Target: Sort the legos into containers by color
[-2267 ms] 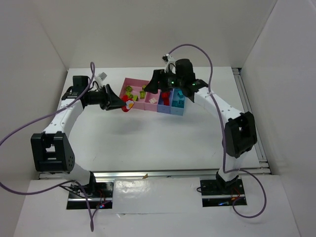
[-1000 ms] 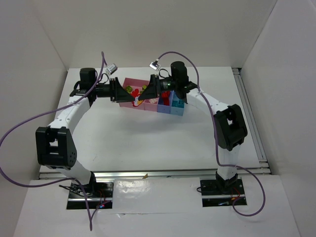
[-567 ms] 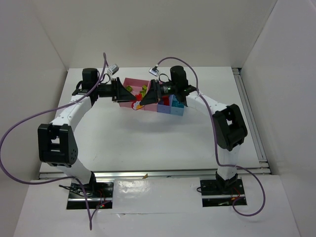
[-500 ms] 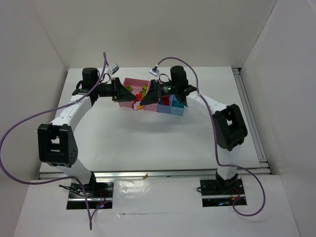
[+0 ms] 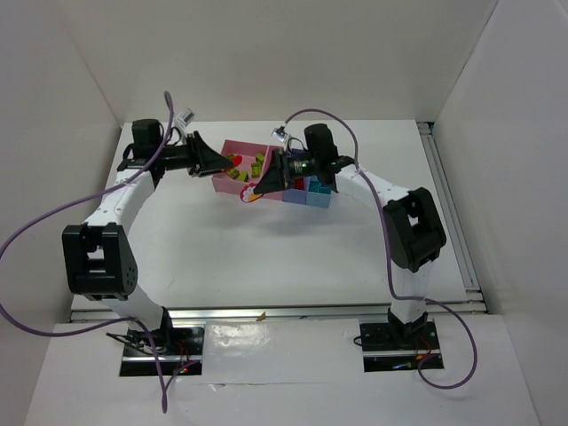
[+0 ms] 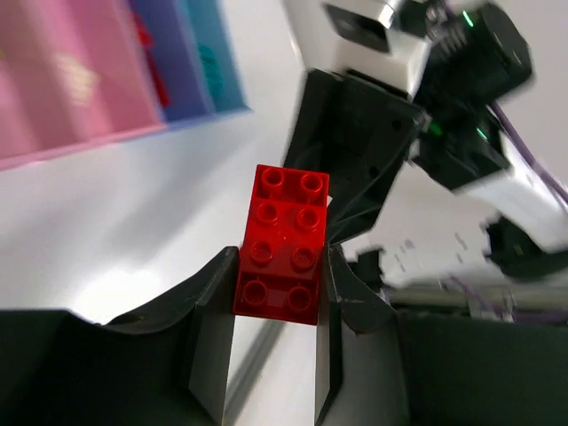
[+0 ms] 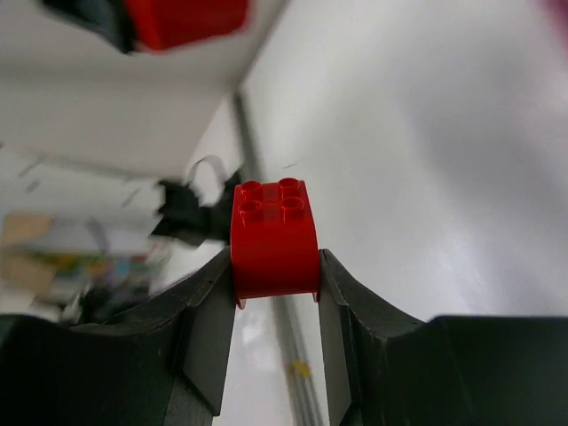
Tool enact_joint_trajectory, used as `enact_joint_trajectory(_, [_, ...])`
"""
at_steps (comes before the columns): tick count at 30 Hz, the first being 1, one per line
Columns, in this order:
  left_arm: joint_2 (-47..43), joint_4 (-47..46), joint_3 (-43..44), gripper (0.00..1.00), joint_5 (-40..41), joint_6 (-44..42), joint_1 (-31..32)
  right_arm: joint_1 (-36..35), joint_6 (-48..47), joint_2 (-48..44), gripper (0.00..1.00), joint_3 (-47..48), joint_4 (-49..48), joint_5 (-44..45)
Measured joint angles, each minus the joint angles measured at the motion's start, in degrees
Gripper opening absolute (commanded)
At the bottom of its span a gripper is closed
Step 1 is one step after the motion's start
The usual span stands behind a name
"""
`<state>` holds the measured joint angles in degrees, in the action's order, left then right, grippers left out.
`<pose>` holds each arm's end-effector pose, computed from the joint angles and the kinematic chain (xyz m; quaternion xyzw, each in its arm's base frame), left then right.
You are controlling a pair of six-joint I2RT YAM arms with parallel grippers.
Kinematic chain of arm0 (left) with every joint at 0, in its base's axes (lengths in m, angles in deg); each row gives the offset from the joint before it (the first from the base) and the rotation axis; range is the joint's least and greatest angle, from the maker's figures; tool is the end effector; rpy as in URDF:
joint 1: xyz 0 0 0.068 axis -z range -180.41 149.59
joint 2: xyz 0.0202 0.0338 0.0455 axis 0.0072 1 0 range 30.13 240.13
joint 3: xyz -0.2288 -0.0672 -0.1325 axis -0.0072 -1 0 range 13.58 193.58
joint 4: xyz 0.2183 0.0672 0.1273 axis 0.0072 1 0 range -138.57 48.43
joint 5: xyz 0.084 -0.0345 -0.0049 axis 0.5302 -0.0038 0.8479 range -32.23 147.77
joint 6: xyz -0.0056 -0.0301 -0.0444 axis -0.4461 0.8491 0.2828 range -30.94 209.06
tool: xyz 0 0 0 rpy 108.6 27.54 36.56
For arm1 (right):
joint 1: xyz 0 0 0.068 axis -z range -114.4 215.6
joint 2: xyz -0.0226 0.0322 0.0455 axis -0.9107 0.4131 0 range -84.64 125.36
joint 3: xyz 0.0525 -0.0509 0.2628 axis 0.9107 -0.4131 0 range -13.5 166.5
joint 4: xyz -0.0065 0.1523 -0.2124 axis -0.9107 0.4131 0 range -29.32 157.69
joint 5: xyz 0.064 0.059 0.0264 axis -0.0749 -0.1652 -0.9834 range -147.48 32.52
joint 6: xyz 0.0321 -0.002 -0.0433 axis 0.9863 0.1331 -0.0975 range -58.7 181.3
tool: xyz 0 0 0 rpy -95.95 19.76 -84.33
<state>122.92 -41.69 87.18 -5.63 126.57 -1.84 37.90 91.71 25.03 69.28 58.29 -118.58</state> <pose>0.3655 -0.0228 0.3137 0.0217 0.7733 -0.5634 0.2902 0.3729 0.2310 0.2670 -0.2578 0.7305 0.6000 0.1997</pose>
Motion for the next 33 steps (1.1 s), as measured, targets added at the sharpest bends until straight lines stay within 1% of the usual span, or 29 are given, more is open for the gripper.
enact_joint_trajectory(1, [-0.1, 0.3, -0.1, 0.0, 1.7, 0.2, -0.9, 0.0, -0.9, -0.3, 0.02, 0.0, 2.3, 3.4])
enact_joint_trajectory(3, [-0.7, 2.4, 0.0, 0.0, 6.9, 0.0, -2.5, 0.1, -2.3, -1.4, 0.02, 0.2, 7.0, 14.2])
enact_joint_trajectory(4, [-1.0, 4.2, 0.1, 0.0, 10.2, -0.3, -2.8, 0.1, -2.4, -2.0, 0.02, 0.8, 10.4, 21.0])
enact_joint_trajectory(6, [-1.4, 9.0, 1.4, 0.0, 17.2, -1.6, -1.8, 0.5, -2.3, -2.9, 0.02, 2.1, 14.8, 32.6])
enact_joint_trajectory(8, [-1.4, 13.9, 4.2, 0.0, 24.0, -2.9, 0.8, 1.4, -2.2, -3.7, 0.02, 2.9, 17.9, 41.8])
enact_joint_trajectory(10, [-1.5, 16.4, 6.2, 0.0, 27.9, -4.0, 3.4, 2.4, -2.4, -3.5, 0.02, 4.9, 20.9, 48.3])
enact_joint_trajectory(13, [-1.5, 18.0, 7.2, 0.0, 29.9, -4.5, 6.1, 3.7, -3.4, -1.1, 0.02, 10.9, 24.6, 56.4])
enact_joint_trajectory(17, [-1.5, 19.8, 7.1, 0.0, 31.6, -4.4, 7.7, 4.2, -5.2, 3.4, 0.02, 18.3, 26.3, 62.8])
enact_joint_trajectory(20, [-1.4, 20.2, 7.1, 0.0, 32.2, -4.4, 9.8, 4.1, -6.4, 8.4, 0.02, 23.7, 27.4, 65.2])
enact_joint_trajectory(21, [-1.2, 20.3, 7.2, 0.0, 32.3, -4.3, 10.9, 4.1, -6.8, 9.9, 0.04, 24.8, 27.6, 65.8])
enact_joint_trajectory(23, [-0.2, 20.7, 8.2, 0.0, 32.2, -4.3, 12.5, 4.1, -7.3, 12.2, 0.1, 25.6, 28.4, 67.0])
enact_joint_trajectory(28, [3.9, 20.8, 13.1, 0.0, 32.3, -4.3, 15.9, 4.1, -7.9, 15.5, 0.14, 26.3, 30.5, 69.4])
enact_joint_trajectory(30, [5.5, 21.2, 15.4, 0.0, 32.3, -4.4, 16.9, 4.1, -8.1, 15.6, 0.18, 26.5, 30.8, 69.5])
enact_joint_trajectory(31, [6.2, 21.3, 16.5, 0.0, 32.3, -4.4, 17.4, 4.1, -8.2, 15.7, 0.28, 27.1, 31.0, 69.5])
enact_joint_trajectory(33, [7.1, 21.7, 18.0, 0.0, 32.6, -4.6, 18.2, 4.1, -8.4, 16.1, 0.42, 29.1, 31.1, 69.5])
